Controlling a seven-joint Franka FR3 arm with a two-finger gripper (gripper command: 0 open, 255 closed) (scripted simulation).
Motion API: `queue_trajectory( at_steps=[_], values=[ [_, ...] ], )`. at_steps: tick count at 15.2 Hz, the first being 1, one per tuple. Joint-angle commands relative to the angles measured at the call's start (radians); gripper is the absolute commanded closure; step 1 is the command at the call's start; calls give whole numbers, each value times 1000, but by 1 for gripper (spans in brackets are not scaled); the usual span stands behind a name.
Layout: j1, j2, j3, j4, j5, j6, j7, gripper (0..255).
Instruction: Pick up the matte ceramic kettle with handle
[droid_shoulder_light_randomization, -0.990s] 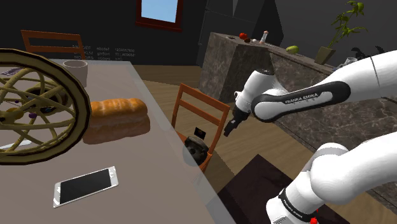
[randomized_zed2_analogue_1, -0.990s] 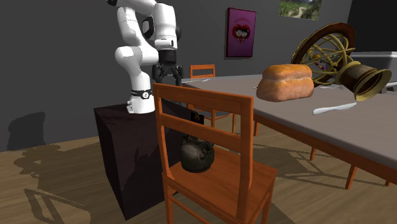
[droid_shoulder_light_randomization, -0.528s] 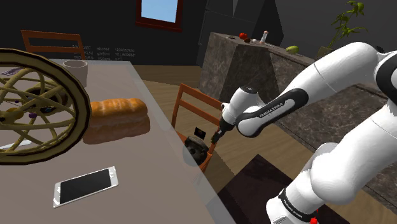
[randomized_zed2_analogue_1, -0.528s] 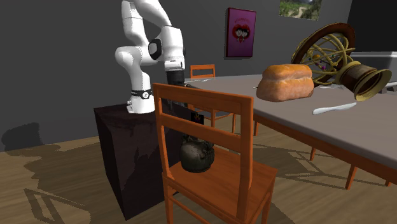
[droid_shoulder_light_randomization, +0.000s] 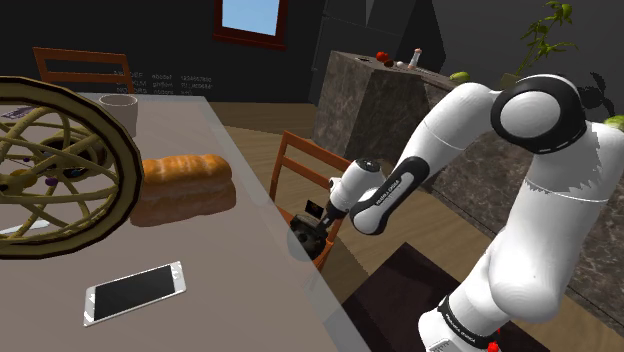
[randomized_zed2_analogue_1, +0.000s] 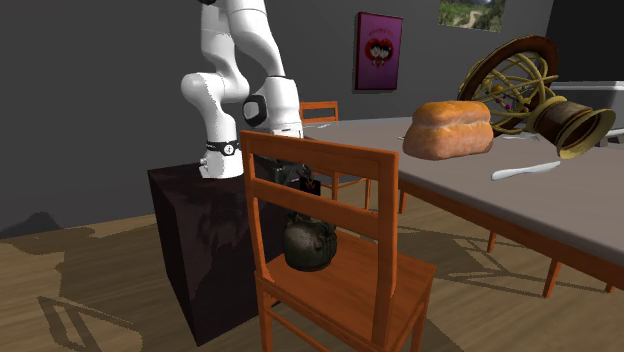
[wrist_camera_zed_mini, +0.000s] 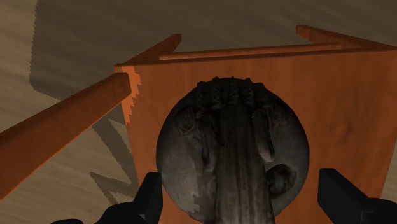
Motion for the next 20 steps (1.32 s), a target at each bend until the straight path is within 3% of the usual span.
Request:
queue_trajectory(
  at_steps=[1, 8, 9, 20],
  values=[
    [4, 38, -5, 13, -3, 28, 2, 0],
    [25, 138, -26, 38, -5, 105, 13, 0],
    [26, 138, -26, 38, -5, 104, 13, 255],
    [18, 102, -20, 28, -6, 78, 10, 255]
  ],
)
